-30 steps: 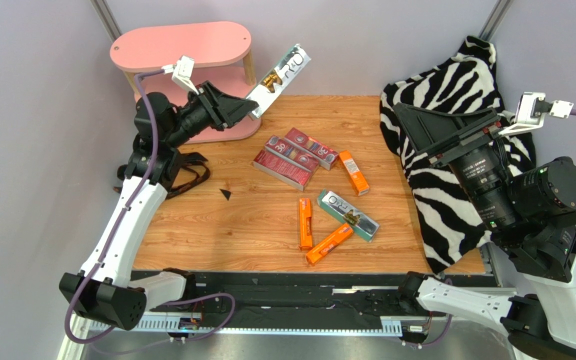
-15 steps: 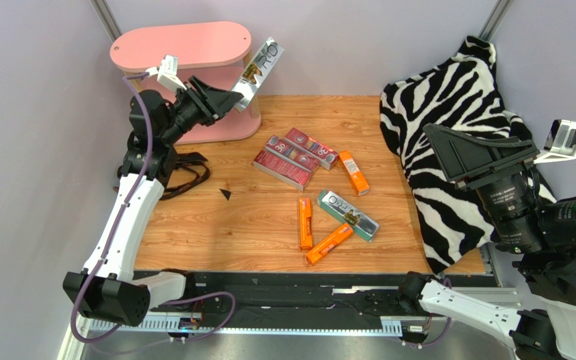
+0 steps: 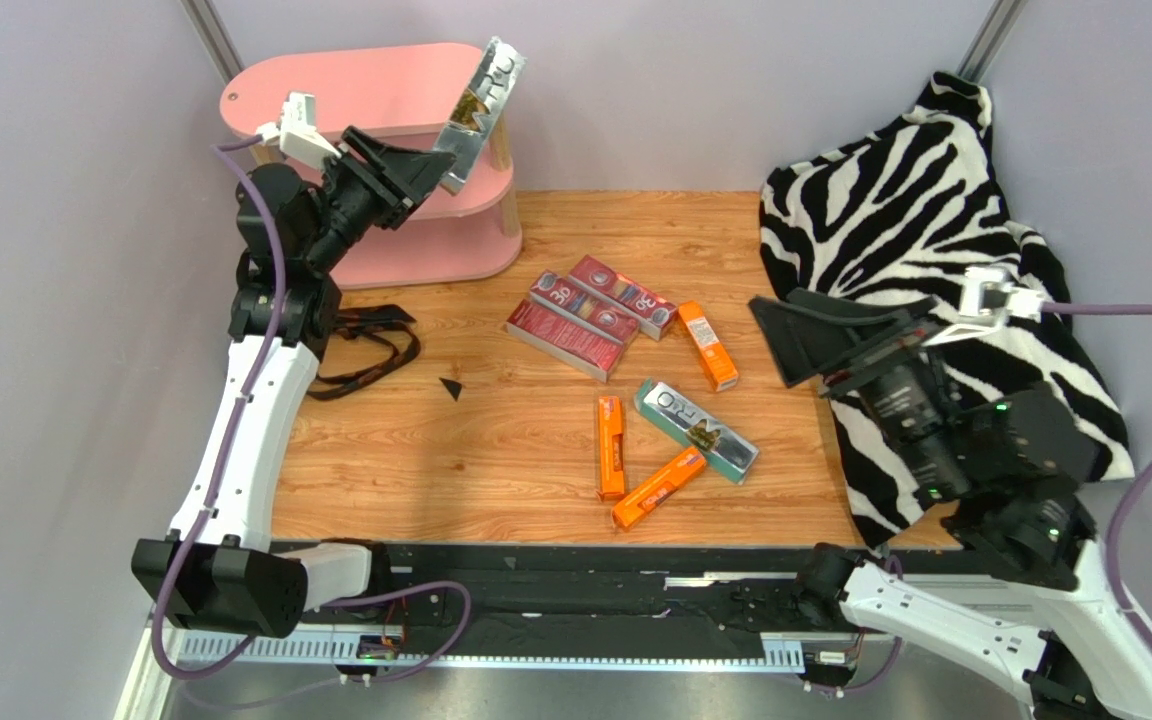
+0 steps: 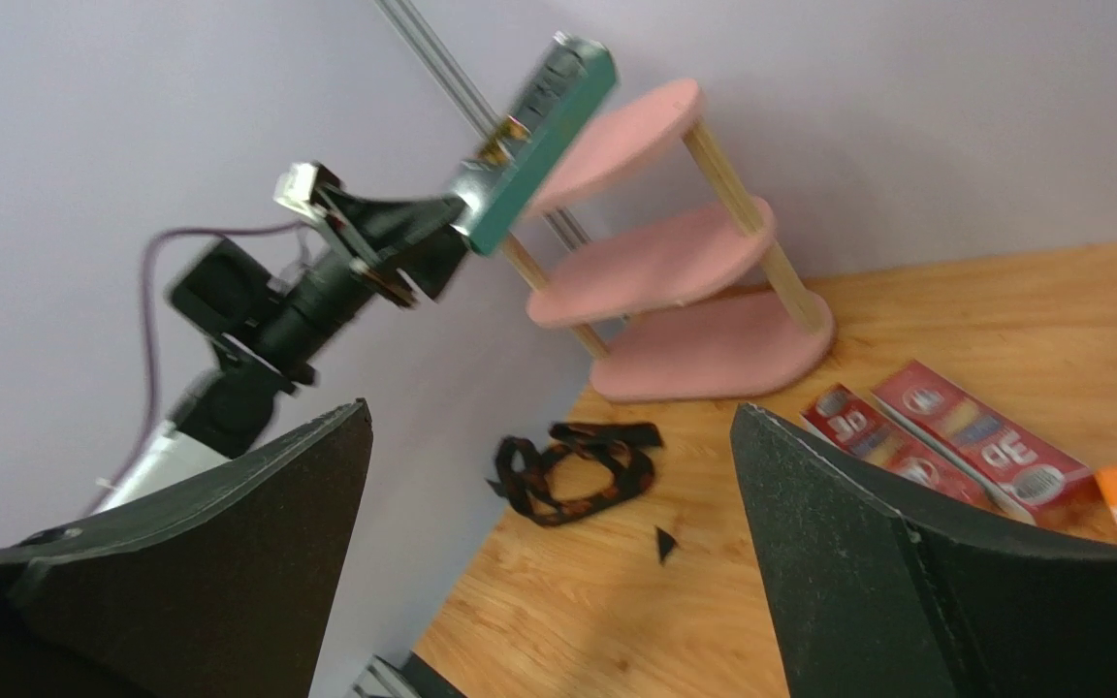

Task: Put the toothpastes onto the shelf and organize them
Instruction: Place the toothpaste on the shelf.

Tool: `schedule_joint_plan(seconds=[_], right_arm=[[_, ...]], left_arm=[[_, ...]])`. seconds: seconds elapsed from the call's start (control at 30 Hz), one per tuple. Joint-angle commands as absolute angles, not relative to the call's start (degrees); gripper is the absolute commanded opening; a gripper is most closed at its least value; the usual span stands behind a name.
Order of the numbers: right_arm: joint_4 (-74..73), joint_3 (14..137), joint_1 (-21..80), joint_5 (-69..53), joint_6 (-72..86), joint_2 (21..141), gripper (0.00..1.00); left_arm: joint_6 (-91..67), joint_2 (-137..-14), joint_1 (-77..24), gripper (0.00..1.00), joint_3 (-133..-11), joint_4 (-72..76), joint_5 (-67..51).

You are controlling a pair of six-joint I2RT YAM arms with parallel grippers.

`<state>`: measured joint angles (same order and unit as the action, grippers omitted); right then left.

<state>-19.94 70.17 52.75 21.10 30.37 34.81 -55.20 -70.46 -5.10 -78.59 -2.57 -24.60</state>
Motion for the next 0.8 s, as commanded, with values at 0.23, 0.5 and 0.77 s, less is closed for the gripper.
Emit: schedule_joint_plan(seconds=[0.23,0.5,0.77], right_arm=[[-18.4,57.0,53.0,28.5,27.9,34.7,1.00],[-19.7,52.2,53.0,29.1,30.1,35.7,1.00],[-20.7,50.3,52.8,28.4,31.3,35.5,1.00]], left_arm=[[-67.9,-70.8,1.8,0.21,-79.0,5.3,-20.1],[-68.8,-73.8,5.0,0.22,-82.5,3.7,-16.8],[-69.3,-78.9,7.7,0.22,-87.0,1.5,-16.3]])
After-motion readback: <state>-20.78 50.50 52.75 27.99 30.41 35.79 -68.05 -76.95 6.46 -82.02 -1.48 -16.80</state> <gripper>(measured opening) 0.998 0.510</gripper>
